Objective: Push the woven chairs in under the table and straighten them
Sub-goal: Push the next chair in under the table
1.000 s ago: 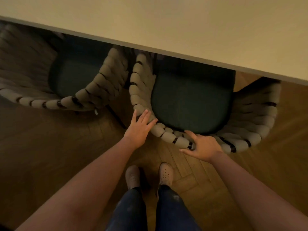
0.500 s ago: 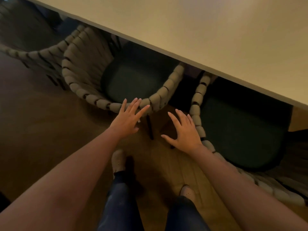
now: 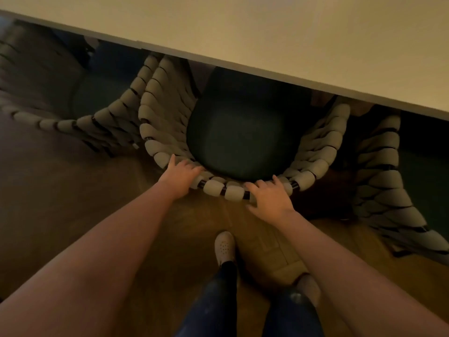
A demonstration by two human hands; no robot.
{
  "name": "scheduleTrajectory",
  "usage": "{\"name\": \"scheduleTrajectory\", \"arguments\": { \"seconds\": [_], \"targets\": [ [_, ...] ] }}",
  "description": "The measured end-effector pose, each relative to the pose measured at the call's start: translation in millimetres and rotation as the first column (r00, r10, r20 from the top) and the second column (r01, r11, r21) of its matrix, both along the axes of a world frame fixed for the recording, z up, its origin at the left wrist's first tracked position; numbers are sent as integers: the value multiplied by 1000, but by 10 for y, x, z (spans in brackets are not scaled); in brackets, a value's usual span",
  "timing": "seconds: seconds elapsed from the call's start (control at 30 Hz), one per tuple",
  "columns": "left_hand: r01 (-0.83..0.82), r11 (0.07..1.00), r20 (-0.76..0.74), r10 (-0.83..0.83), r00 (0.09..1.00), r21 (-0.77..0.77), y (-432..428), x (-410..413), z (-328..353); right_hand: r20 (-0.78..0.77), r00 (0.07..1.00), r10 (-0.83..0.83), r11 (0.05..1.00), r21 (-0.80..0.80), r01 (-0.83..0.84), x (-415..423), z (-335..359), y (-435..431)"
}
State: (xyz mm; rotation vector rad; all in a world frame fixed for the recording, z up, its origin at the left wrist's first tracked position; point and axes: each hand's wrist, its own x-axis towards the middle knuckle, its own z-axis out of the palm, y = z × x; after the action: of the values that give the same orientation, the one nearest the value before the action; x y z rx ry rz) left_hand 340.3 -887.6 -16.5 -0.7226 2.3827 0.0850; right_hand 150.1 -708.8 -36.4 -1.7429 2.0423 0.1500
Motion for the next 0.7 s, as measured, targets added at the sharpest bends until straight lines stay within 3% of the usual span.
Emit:
{"name": "scheduleTrajectory", "arguments": {
  "seconds": [0.13, 0.33, 0.7],
  "targets": [
    [14, 995, 65, -20, 998, 101, -280, -73, -24, -46, 997, -60, 989, 130, 66, 64, 44, -222],
    [67, 995, 66, -72, 995, 77, -283, -70, -34, -85, 989, -123, 959, 246, 141, 138, 86, -305],
    [69, 993, 80, -77, 994, 95, 102, 110, -8, -69, 988, -137, 959, 240, 149, 333, 119, 60]
  ]
}}
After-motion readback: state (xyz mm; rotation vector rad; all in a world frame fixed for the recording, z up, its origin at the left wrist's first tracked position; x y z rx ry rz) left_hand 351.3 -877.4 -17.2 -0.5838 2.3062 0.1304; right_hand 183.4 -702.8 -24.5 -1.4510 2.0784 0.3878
